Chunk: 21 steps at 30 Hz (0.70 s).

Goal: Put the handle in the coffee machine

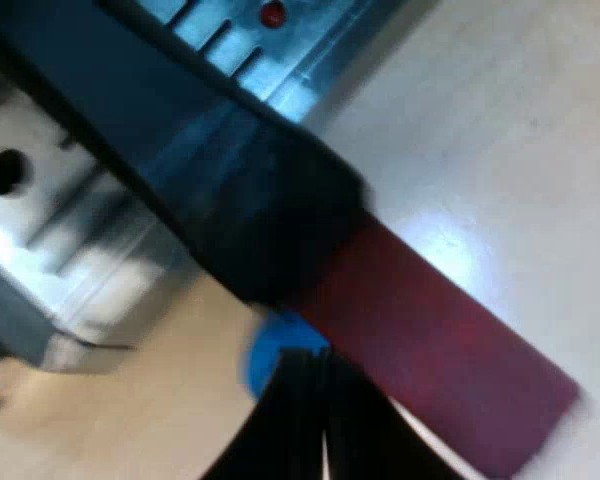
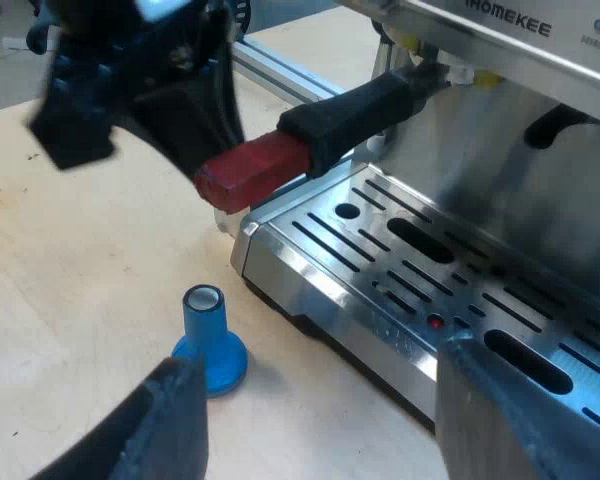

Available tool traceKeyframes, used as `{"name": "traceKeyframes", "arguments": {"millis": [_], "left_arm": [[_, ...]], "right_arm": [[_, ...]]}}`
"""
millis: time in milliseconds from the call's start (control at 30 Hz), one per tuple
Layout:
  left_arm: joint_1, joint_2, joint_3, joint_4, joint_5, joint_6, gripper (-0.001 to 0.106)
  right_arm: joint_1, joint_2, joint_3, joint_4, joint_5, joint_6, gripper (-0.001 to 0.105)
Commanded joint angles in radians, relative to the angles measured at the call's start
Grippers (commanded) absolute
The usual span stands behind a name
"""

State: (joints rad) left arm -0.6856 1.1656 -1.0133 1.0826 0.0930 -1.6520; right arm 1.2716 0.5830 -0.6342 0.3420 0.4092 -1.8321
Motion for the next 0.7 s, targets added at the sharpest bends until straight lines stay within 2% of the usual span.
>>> {"name": "traceKeyframes", "arguments": {"millis": [33, 200, 233, 300, 367, 467, 533, 667, 700], "left_arm": [[0.030, -0.030, -0.020, -0.004, 0.213, 0.053, 0.000], [0.172, -0.059, -0.020, 0.074, 0.213, 0.122, 0.000], [0.177, -0.061, -0.020, 0.077, 0.213, 0.122, 0.000], [0.250, -0.102, -0.020, 0.120, 0.210, 0.153, 0.000], [0.279, -0.147, -0.020, 0.127, 0.210, 0.180, 0.000], [0.319, -0.244, -0.020, 0.127, 0.210, 0.175, 0.000], [0.329, -0.295, -0.020, 0.127, 0.210, 0.175, 0.000], [0.347, -0.360, -0.020, 0.134, 0.210, 0.175, 0.002], [0.359, -0.399, -0.020, 0.139, 0.210, 0.175, 0.010]], "right_arm": [[0.003, -0.007, -0.003, -0.001, -0.003, -0.002, 0.054], [0.003, -0.007, -0.003, -0.001, -0.010, -0.002, 0.054], [0.003, -0.007, -0.003, -0.001, -0.011, -0.002, 0.054], [0.003, -0.007, -0.003, -0.001, -0.010, -0.002, 0.054], [0.003, -0.007, -0.003, -0.001, -0.010, 0.003, 0.054], [0.000, -0.007, -0.003, 0.018, -0.010, 0.126, 0.054], [0.000, -0.007, -0.014, 0.055, -0.010, 0.137, 0.054], [0.000, -0.001, -0.058, 0.153, -0.008, 0.170, 0.064], [0.000, 0.003, -0.077, 0.182, -0.009, 0.169, 0.068]]}}
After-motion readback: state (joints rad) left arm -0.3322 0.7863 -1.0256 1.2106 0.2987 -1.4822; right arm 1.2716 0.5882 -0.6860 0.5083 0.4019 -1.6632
